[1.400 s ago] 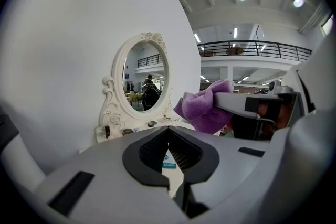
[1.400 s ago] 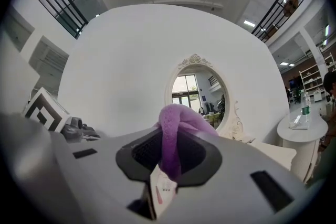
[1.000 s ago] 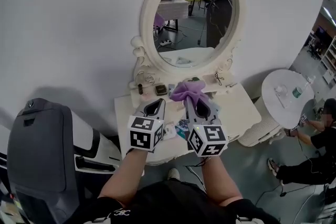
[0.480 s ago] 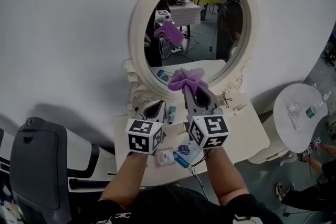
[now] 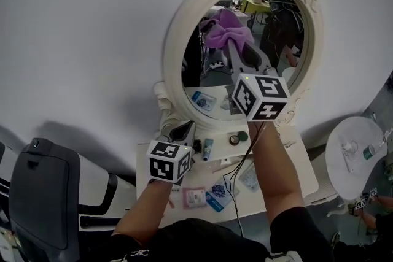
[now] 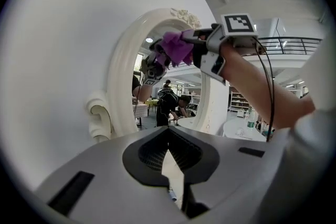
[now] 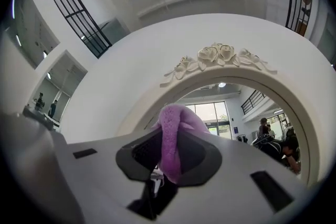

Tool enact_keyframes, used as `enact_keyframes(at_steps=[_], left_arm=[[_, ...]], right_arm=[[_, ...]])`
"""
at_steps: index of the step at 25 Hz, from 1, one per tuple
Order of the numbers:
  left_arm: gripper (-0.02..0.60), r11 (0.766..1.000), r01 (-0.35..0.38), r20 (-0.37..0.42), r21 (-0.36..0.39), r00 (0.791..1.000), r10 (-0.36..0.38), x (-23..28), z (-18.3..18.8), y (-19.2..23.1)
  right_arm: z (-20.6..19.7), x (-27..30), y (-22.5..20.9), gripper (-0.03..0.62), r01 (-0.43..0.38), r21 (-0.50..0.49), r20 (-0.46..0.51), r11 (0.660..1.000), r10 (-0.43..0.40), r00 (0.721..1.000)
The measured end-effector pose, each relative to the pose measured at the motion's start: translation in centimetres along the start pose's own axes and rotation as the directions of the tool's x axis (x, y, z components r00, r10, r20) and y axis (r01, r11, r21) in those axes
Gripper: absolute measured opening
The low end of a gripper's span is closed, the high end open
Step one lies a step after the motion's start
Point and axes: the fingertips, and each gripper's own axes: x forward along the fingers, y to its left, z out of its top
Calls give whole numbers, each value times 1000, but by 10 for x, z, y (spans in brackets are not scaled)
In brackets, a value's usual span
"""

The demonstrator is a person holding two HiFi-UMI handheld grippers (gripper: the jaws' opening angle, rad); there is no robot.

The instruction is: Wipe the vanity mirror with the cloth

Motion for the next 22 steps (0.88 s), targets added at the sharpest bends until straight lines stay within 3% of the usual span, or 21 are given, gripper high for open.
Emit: enact_keyframes(at_steps=[10, 22], left_arm=[[6, 1000, -5, -16, 6, 1000, 5, -3, -7, 8], [6, 999, -45, -44, -19, 998, 44, -29, -30, 25]], right_arm=[[39, 55, -11, 64, 35, -36, 70, 999, -33, 997], [4, 54, 19, 63, 24, -55, 47, 998, -21, 999]])
